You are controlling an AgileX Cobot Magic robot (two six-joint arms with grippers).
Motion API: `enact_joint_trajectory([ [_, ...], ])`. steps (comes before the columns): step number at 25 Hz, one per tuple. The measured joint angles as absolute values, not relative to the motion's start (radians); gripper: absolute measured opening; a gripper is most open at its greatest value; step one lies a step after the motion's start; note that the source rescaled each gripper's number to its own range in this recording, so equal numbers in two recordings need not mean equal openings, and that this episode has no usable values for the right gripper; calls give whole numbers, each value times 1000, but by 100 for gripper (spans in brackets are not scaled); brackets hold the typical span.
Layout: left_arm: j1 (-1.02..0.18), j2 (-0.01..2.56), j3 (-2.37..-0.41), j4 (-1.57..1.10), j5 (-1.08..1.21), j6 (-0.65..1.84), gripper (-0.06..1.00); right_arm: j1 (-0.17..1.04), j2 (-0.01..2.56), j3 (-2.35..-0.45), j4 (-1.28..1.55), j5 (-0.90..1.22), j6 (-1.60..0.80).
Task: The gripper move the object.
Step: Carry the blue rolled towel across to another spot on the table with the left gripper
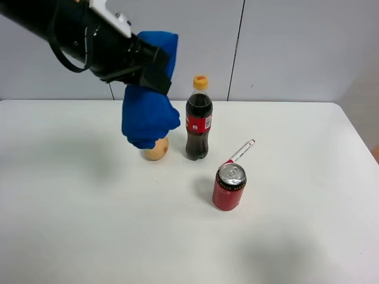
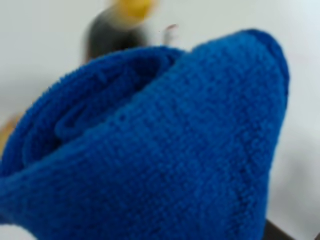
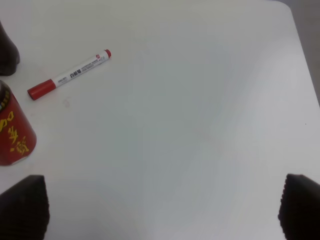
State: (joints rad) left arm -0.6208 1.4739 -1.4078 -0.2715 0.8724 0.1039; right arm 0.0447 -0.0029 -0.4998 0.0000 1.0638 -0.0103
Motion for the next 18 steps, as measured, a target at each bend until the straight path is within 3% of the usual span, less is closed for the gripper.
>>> enact_joint_trajectory([
  [6, -777, 1666, -1686, -262, 984, 301, 0, 45, -3, -500, 0, 1064, -10],
  [18, -896, 2091, -2161, -245, 1142, 318, 0, 45, -3, -500, 0, 1064, -10],
])
